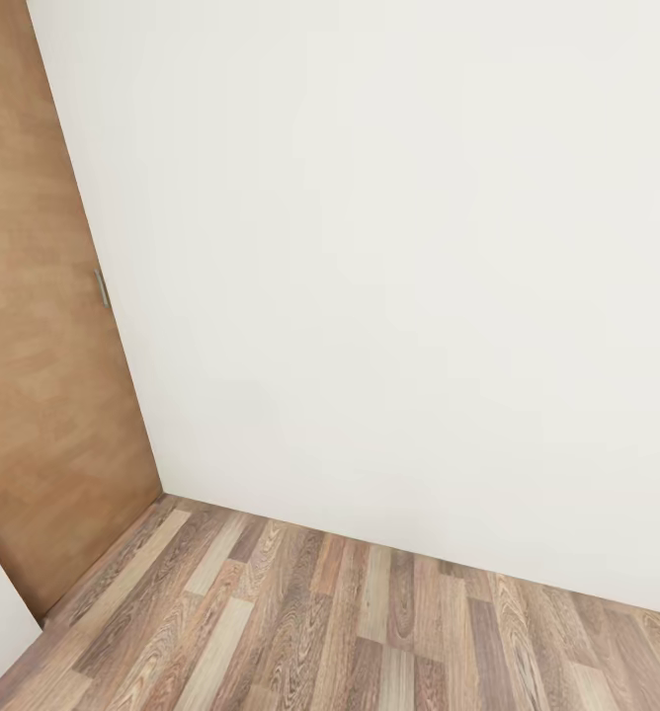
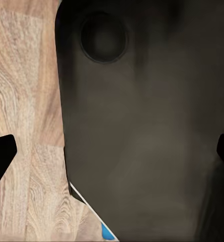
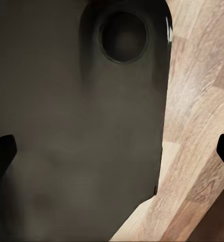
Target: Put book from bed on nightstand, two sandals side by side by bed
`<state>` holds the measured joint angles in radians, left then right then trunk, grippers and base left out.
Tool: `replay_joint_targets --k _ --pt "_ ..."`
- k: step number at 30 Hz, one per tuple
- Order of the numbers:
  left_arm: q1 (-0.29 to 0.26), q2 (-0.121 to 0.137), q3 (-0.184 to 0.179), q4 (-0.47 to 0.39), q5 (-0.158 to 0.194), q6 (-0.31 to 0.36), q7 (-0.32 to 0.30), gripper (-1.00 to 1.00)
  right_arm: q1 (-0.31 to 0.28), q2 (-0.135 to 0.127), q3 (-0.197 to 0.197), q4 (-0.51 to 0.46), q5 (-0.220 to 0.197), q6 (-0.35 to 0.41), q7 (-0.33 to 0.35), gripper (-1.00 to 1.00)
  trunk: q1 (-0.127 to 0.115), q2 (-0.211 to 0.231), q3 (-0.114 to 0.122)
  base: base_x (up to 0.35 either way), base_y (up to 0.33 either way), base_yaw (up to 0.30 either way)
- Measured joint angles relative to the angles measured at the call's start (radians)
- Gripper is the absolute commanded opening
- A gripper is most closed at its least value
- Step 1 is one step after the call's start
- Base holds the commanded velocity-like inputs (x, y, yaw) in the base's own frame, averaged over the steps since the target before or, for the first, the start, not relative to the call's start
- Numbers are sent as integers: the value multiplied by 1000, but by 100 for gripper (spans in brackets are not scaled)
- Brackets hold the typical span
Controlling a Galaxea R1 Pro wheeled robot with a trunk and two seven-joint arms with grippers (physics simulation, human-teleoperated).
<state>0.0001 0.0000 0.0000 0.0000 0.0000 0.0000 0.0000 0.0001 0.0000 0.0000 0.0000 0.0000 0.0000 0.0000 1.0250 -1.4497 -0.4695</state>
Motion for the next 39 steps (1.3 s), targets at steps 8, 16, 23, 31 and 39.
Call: replay_joint_targets --k 8,16,23,31,39 --pt "0 7 0 -1 -1 -4 1 100 -1 -9 1 -1 2 -1 -2 100 0 0 0 0 0 0" --pt "0 7 0 -1 -1 -4 1 100 -1 -9 1 -1 2 -1 -2 100 0 0 0 0 0 0" --pt "0 7 0 -1 -1 -4 1 100 -1 -9 1 -1 2 -1 -2 100 0 0 0 0 0 0" --pt "0 7 0 -1 -1 -4 1 100 -1 -9 1 -1 2 -1 -2 100 0 0 0 0 0 0" --pt "0 2 -1 -1 -2 -4 -4 100 -1 -11 1 0 1 -1 -2 100 0 0 0 46 0 -37"
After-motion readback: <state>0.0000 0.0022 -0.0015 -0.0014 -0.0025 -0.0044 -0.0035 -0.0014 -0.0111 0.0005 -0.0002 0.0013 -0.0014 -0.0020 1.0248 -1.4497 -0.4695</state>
